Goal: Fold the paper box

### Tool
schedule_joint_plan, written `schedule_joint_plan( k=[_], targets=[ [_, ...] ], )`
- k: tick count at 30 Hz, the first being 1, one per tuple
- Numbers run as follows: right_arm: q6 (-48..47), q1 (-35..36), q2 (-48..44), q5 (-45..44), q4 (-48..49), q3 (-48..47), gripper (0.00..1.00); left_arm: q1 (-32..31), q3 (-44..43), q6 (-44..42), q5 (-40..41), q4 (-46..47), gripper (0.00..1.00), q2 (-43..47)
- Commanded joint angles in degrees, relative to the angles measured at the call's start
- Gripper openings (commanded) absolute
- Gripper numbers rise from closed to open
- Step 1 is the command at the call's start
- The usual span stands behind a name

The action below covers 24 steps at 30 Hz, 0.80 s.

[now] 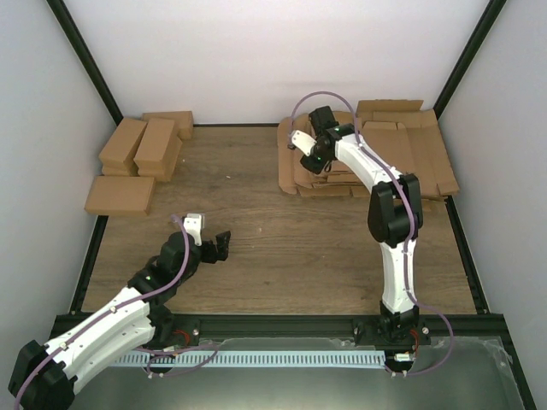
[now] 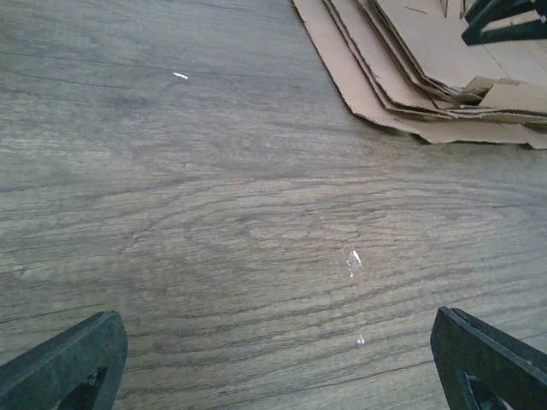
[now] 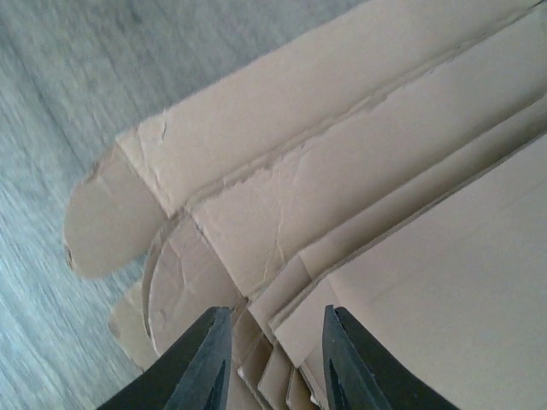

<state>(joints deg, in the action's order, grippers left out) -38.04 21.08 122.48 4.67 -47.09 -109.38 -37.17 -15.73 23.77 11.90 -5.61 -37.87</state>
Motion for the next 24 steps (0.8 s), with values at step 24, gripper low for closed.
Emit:
schedule_joint_plan(
  k=[24],
  targets=[
    [-18.0,-8.2,3.8,4.9,-0.9,0.3,0.21,-0.1,0.3,-0.7,0.1,1.6,1.00,-0.7]
  ],
)
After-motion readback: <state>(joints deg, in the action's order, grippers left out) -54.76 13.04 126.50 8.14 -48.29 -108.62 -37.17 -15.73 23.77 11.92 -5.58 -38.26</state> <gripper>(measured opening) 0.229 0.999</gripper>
